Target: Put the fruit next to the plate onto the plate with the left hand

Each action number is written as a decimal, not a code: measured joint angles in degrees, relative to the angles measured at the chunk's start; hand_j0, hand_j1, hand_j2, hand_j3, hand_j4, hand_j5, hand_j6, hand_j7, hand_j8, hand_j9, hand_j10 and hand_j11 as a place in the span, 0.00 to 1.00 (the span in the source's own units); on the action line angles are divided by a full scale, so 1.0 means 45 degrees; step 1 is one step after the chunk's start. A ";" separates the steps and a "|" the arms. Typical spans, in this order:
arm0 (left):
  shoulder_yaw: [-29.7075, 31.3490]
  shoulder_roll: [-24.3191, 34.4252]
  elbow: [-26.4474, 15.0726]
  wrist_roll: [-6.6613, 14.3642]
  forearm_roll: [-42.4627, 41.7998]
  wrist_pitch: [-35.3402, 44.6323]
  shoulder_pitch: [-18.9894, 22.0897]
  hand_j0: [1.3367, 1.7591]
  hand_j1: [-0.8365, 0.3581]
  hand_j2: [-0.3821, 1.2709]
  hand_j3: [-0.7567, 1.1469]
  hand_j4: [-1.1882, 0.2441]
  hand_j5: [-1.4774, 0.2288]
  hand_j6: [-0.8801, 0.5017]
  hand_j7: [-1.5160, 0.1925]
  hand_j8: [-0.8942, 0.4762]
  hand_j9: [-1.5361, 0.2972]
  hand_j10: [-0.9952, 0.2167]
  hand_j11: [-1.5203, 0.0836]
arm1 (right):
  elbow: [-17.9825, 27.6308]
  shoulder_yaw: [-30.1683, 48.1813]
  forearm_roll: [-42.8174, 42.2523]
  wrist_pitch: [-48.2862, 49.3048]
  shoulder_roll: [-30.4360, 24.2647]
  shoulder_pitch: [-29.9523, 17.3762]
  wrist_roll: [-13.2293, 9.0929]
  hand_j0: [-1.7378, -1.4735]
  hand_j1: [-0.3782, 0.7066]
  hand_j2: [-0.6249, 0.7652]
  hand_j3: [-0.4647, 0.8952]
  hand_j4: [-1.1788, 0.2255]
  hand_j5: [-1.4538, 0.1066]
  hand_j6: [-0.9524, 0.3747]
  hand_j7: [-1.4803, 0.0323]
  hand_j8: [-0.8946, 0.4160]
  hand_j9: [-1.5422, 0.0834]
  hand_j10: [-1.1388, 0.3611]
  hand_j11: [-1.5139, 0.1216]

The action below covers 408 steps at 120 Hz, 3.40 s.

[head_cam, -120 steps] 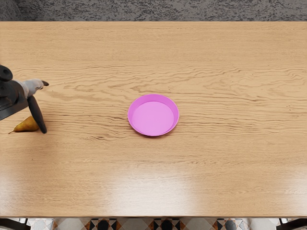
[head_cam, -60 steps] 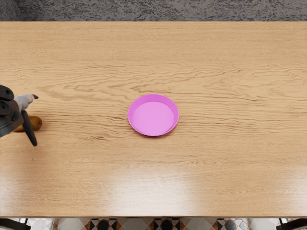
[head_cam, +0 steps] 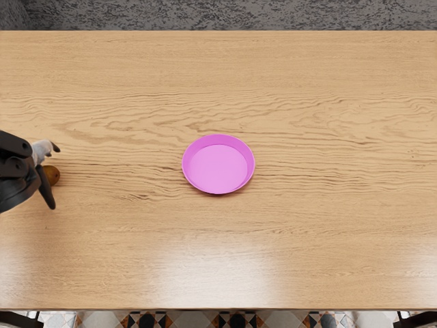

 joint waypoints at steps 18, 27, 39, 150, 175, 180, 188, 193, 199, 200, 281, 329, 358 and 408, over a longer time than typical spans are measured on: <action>0.0003 -0.0060 0.0163 0.0002 0.0336 0.0016 0.0201 0.76 0.81 0.25 0.40 0.70 0.72 0.50 0.75 0.52 0.71 0.67 0.80 | 0.0000 0.0000 0.0000 0.0000 0.0000 0.0000 0.0000 0.30 0.04 0.45 0.34 0.83 0.92 0.71 0.97 0.68 0.94 0.75 0.92; 0.0025 -0.0118 0.0258 0.0006 0.0405 0.0025 0.0265 0.76 0.80 0.25 0.40 0.70 0.72 0.50 0.74 0.51 0.70 0.66 0.79 | 0.0000 0.0000 0.0000 0.0000 0.0000 0.0000 0.0000 0.30 0.04 0.45 0.34 0.83 0.92 0.71 0.97 0.68 0.94 0.75 0.92; 0.0045 -0.0138 0.0456 0.0014 0.0467 0.0035 0.0471 0.76 0.79 0.26 0.40 0.69 0.72 0.49 0.74 0.51 0.70 0.66 0.79 | 0.0000 0.0000 0.0000 0.0000 0.0000 0.0000 0.0001 0.30 0.04 0.45 0.34 0.83 0.92 0.71 0.97 0.68 0.94 0.75 0.92; -0.0047 -0.0295 0.0811 0.0039 0.0441 0.0651 0.1086 0.76 0.76 0.26 0.40 0.67 0.69 0.47 0.71 0.48 0.67 0.63 0.76 | 0.0000 0.0000 0.0000 0.0000 0.0000 0.0000 -0.0004 0.30 0.04 0.45 0.34 0.83 0.92 0.71 0.97 0.68 0.94 0.75 0.92; -0.0046 -0.0267 0.0824 0.0039 0.0443 0.0651 0.1065 0.76 0.75 0.26 0.40 0.66 0.69 0.47 0.71 0.48 0.67 0.63 0.76 | 0.0000 0.0000 0.0000 0.0001 0.0000 0.0000 0.0000 0.30 0.04 0.45 0.34 0.83 0.92 0.71 0.97 0.68 0.94 0.75 0.92; -0.0038 -0.0254 0.0839 0.0039 0.0441 0.0651 0.1066 0.76 0.75 0.26 0.40 0.66 0.68 0.46 0.70 0.47 0.66 0.62 0.75 | 0.0000 0.0000 0.0000 0.0000 0.0000 0.0000 0.0000 0.30 0.04 0.45 0.34 0.83 0.92 0.71 0.97 0.68 0.94 0.75 0.92; -0.0026 -0.0237 0.0888 0.0040 0.0432 0.0651 0.1066 0.76 0.73 0.26 0.40 0.65 0.67 0.45 0.69 0.46 0.65 0.60 0.74 | 0.0000 0.0000 0.0000 0.0000 0.0000 0.0000 0.0001 0.30 0.04 0.45 0.34 0.83 0.92 0.71 0.97 0.68 0.94 0.75 0.92; -0.0021 -0.0237 0.0907 0.0042 0.0427 0.0651 0.1066 0.76 0.72 0.26 0.40 0.64 0.66 0.44 0.68 0.45 0.65 0.60 0.73 | 0.0000 0.0000 0.0000 0.0000 0.0000 0.0000 0.0001 0.30 0.04 0.45 0.34 0.83 0.92 0.71 0.97 0.68 0.94 0.75 0.92; -0.0016 -0.0204 0.0921 0.0048 0.0400 0.0651 0.1052 0.76 0.71 0.27 0.40 0.63 0.65 0.43 0.67 0.45 0.64 0.59 0.72 | 0.0000 0.0000 0.0000 0.0000 0.0000 0.0000 0.0001 0.30 0.04 0.45 0.34 0.83 0.92 0.71 0.97 0.68 0.94 0.75 0.92; -0.0016 -0.0192 0.0922 0.0048 0.0394 0.0651 0.1050 0.76 0.71 0.27 0.40 0.63 0.65 0.43 0.67 0.45 0.64 0.59 0.72 | 0.0000 0.0000 0.0000 0.0000 0.0000 0.0000 0.0001 0.30 0.04 0.45 0.34 0.83 0.92 0.71 0.97 0.68 0.94 0.75 0.92; 0.0068 -0.0178 0.1222 0.0041 0.0287 0.0651 0.1125 0.76 0.66 0.27 0.40 0.60 0.61 0.39 0.63 0.41 0.60 0.54 0.68 | 0.0000 0.0000 0.0000 0.0001 0.0000 0.0000 0.0001 0.30 0.04 0.45 0.34 0.83 0.92 0.71 0.97 0.68 0.94 0.75 0.92; 0.0028 -0.0276 0.1233 0.0039 0.0168 0.0651 0.1105 0.76 0.61 0.28 0.40 0.57 0.58 0.36 0.60 0.38 0.57 0.51 0.64 | 0.0000 0.0000 0.0000 0.0000 0.0000 0.0000 0.0000 0.30 0.04 0.45 0.34 0.83 0.92 0.71 0.97 0.68 0.94 0.75 0.92; -0.0083 -0.0276 0.1132 0.0023 -0.0555 0.0670 0.1085 0.75 0.43 0.42 0.40 0.38 0.37 0.27 0.39 0.30 0.37 0.38 0.41 | 0.0000 0.0000 0.0000 0.0000 0.0000 0.0000 0.0000 0.30 0.04 0.45 0.34 0.83 0.92 0.71 0.97 0.68 0.94 0.75 0.92; -0.0147 -0.0548 0.1155 0.0008 -0.0669 0.0768 0.1320 0.79 0.44 0.28 0.55 0.37 0.30 0.33 0.30 0.37 0.27 0.49 0.26 | 0.0000 0.0000 0.0000 0.0000 0.0000 0.0000 0.0000 0.30 0.04 0.45 0.34 0.83 0.92 0.71 0.97 0.68 0.94 0.75 0.92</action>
